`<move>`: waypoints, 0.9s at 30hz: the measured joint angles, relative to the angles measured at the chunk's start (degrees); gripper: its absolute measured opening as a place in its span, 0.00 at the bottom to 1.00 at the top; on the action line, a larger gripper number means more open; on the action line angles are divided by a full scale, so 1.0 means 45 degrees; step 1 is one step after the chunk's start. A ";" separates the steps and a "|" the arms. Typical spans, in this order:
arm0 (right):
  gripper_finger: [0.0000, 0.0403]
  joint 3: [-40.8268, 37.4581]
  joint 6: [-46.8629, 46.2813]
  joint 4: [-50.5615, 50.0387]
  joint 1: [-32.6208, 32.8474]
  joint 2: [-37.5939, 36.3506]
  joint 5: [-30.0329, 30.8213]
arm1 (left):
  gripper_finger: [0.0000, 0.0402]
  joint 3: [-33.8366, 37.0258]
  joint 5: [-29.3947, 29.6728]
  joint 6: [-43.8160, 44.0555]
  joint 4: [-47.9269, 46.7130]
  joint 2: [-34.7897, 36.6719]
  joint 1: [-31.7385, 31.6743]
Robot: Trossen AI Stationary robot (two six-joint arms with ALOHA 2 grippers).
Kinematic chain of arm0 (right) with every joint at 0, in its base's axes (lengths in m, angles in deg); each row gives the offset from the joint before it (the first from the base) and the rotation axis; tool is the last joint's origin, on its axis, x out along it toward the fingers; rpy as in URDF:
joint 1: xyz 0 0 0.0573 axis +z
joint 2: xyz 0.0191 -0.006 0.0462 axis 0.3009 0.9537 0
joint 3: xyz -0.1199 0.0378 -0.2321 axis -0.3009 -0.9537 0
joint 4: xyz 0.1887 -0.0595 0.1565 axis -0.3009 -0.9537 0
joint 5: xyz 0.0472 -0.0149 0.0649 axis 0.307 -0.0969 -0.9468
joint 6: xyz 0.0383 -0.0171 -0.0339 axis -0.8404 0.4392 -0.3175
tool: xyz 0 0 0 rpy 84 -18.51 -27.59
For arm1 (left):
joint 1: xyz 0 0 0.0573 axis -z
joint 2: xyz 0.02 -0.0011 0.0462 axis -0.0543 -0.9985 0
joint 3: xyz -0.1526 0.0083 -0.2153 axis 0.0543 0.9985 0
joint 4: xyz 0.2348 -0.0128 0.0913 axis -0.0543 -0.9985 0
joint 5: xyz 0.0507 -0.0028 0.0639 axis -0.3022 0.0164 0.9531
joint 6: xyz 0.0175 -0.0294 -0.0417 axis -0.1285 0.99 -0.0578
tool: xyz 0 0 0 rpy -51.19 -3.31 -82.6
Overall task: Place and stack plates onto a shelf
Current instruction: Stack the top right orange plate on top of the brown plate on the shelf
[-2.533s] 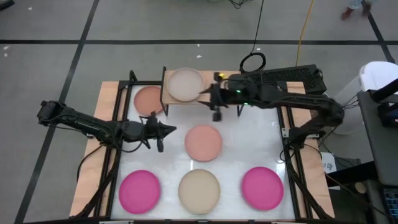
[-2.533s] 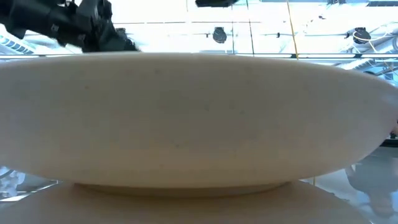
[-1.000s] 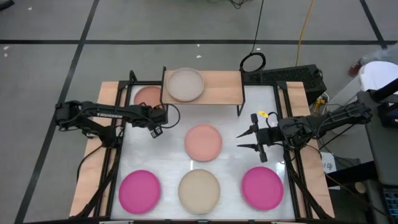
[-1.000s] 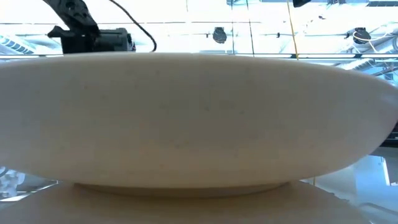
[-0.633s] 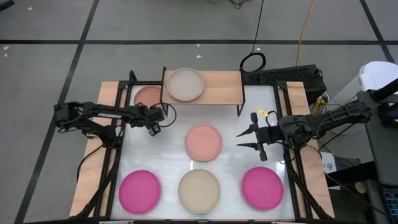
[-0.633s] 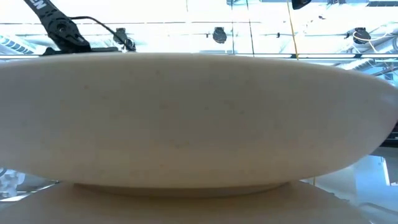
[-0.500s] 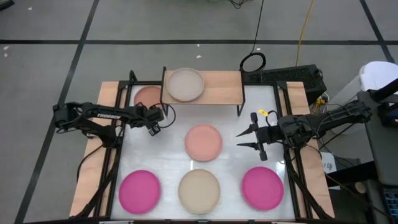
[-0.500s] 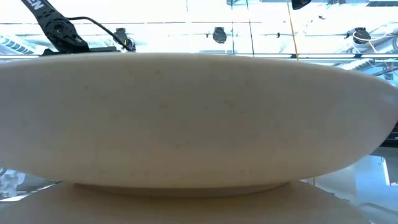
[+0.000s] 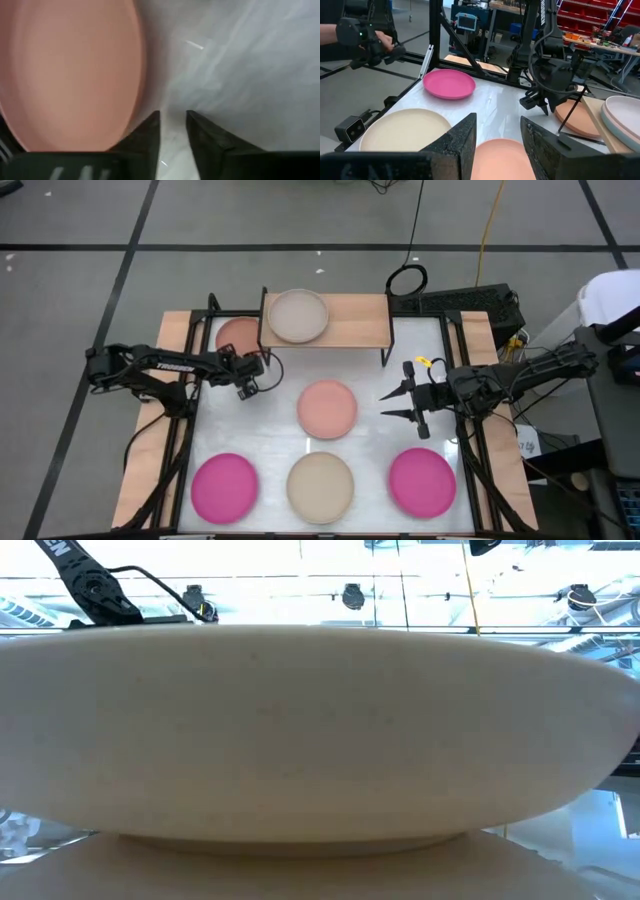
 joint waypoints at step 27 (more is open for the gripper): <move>0.34 -0.0838 -0.0102 0.1067 -0.0005 0.0005 0.0000 | 0.21 0.0031 0.1324 0.0503 -0.0599 0.2288 0.1357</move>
